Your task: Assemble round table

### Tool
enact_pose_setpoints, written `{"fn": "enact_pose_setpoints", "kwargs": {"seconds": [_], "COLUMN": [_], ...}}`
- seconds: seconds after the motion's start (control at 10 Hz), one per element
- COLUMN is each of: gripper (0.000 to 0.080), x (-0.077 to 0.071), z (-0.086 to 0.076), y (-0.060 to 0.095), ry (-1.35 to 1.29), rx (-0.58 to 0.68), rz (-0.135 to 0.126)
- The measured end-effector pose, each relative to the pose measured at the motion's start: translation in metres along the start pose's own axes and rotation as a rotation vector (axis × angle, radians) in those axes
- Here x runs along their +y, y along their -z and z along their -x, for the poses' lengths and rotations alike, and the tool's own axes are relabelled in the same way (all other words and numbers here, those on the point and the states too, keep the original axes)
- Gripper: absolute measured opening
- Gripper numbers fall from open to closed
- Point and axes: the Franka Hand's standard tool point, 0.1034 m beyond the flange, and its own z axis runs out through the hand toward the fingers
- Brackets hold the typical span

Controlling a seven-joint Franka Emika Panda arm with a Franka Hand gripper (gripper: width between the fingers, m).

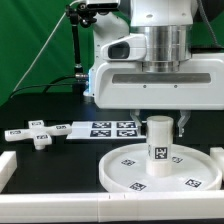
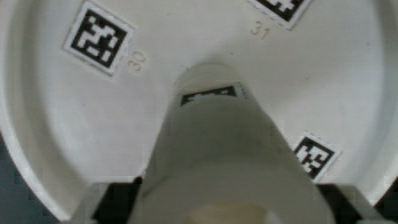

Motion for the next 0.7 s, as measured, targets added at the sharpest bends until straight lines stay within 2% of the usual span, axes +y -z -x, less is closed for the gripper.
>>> {"fn": "enact_pose_setpoints", "kwargs": {"seconds": [0.5, 0.7], "gripper": [0.0409, 0.0409], "x": [0.0012, 0.0027], "z": [-0.0006, -0.0008], "y": [0.0000, -0.0001], "ry": [-0.317, -0.510], "rx": [-0.008, -0.023], "rz": [-0.018, -0.045]}}
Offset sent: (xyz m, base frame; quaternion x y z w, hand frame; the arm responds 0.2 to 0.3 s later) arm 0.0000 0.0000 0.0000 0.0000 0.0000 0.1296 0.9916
